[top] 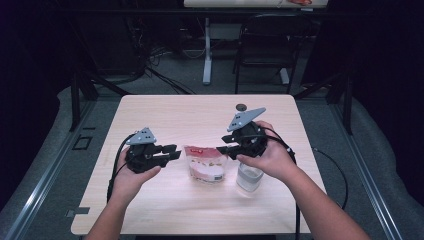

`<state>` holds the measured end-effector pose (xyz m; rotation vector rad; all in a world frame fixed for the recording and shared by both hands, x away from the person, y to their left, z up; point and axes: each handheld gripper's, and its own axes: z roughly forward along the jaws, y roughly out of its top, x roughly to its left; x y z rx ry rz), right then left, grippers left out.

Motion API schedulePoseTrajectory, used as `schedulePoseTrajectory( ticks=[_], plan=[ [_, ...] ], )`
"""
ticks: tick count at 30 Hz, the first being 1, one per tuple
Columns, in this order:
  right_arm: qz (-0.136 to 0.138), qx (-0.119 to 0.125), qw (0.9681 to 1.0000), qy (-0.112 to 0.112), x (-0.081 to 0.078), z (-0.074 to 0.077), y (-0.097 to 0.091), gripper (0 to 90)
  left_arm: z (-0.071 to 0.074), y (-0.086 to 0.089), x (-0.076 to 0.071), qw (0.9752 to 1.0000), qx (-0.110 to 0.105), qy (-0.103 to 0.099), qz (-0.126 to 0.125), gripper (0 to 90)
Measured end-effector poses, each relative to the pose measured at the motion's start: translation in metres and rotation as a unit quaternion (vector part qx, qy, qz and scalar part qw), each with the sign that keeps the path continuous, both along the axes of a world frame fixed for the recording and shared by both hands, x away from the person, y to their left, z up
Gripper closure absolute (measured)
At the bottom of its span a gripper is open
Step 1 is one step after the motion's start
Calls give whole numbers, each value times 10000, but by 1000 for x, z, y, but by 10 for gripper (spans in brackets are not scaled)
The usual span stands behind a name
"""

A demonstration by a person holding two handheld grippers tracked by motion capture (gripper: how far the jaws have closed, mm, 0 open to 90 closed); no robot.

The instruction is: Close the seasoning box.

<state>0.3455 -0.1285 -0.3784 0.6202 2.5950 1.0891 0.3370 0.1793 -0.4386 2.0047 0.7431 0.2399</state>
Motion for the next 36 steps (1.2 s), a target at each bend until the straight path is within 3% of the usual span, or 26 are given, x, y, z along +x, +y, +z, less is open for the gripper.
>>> schedulePoseTrajectory(
  ticks=[4,12,20,36],
  plan=[
    [107,-50,9999,9,1,2,6,643,-1,4,1,10000,48,22,48,685],
    [318,-209,9993,-5,5,7,22,710,2,20,1,9998,-108,57,173,670],
    [479,-422,9980,-11,9,8,38,716,3,31,3,9994,-102,47,314,670],
    [691,-642,9954,180,16,2,57,729,2,33,4,9994,-86,89,332,668]
  ],
)
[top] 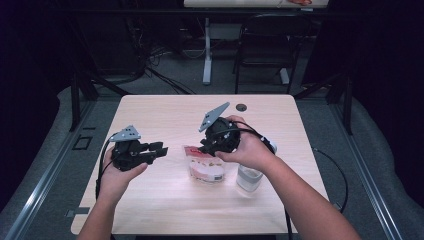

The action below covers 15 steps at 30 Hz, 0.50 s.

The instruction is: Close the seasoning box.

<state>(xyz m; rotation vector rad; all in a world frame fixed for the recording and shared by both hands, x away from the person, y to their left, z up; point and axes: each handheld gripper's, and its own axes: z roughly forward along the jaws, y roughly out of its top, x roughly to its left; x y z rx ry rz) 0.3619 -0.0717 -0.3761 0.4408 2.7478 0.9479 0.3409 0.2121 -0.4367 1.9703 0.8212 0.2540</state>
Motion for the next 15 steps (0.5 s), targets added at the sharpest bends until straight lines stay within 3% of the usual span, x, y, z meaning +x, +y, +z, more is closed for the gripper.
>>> schedulePoseTrajectory(
  ticks=[15],
  plan=[
    [39,-172,9998,96,8,-9,20,747,-2,1,1,10000,-22,33,-7,661]
  ],
)
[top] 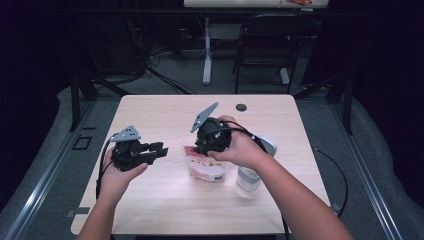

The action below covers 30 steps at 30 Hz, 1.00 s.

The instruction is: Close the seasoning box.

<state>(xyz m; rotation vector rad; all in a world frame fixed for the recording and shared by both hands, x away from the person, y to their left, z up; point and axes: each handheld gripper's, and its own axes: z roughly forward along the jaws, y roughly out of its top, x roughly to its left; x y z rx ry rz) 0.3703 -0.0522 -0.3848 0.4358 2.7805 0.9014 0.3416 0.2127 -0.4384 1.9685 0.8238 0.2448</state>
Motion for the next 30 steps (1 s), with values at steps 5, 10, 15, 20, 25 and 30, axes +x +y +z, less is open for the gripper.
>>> schedulePoseTrajectory(
  ticks=[5,10,15,20,25,30],
  plan=[
    [-11,-120,9999,54,4,-5,5,760,0,0,0,10000,6,-10,-4,661],
    [-18,-213,9997,151,7,-9,8,776,0,1,1,10000,20,2,-3,661],
    [-6,-266,9995,193,8,-14,11,781,-1,1,1,10000,9,10,-4,660],
    [-20,-297,9994,186,9,-17,12,809,-1,1,1,10000,8,2,5,660],
    [-2,-312,9993,192,9,-17,12,831,-1,1,1,10000,20,11,3,659],
    [20,-316,9993,208,11,-17,11,860,-2,0,1,10000,4,18,1,660]
  ],
)
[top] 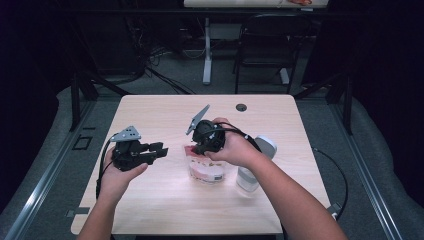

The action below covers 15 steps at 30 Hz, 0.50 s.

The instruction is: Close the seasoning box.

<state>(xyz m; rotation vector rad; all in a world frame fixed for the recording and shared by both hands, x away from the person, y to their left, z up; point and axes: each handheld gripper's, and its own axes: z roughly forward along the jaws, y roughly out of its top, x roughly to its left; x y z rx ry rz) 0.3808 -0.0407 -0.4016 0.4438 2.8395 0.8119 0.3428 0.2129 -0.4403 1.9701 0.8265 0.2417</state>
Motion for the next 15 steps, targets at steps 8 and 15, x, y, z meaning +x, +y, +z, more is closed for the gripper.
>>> schedulePoseTrajectory(
  ticks=[8,15],
  plan=[
    [70,-10,10000,-5,0,0,0,887,0,0,0,10000,27,-6,-16,659],
    [167,-37,9998,-98,-1,0,-1,896,-1,-2,0,10000,29,14,-26,658]
  ],
)
